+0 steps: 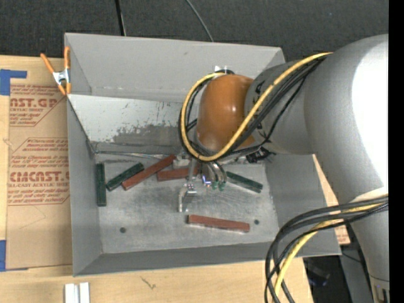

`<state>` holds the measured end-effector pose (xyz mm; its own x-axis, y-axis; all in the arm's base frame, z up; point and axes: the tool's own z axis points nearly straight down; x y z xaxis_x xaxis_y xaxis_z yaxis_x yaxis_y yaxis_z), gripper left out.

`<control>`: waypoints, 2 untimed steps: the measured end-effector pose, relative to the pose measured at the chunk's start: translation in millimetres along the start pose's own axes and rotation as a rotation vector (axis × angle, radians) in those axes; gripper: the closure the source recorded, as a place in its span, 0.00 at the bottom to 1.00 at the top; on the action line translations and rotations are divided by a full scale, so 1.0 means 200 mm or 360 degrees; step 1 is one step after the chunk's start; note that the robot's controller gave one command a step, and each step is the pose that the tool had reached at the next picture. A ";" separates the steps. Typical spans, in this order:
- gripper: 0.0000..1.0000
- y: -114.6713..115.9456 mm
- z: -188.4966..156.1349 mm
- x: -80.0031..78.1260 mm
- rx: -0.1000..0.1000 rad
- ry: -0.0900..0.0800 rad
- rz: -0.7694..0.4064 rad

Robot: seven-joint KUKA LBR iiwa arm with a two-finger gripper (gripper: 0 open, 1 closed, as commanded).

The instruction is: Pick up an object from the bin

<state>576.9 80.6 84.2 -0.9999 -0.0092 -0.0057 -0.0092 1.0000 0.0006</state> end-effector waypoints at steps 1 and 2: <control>0.00 0.01 0.05 -0.04 -0.0004 -0.0019 -0.0005; 1.00 0.01 0.00 -0.06 -0.0002 0.0005 0.0008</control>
Offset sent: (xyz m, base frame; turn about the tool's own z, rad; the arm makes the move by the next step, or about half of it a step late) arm 0.0120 0.0005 -0.0006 0.0060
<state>589.5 82.0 83.9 -1.0000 -0.0039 -0.0028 -0.0039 1.0000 0.0016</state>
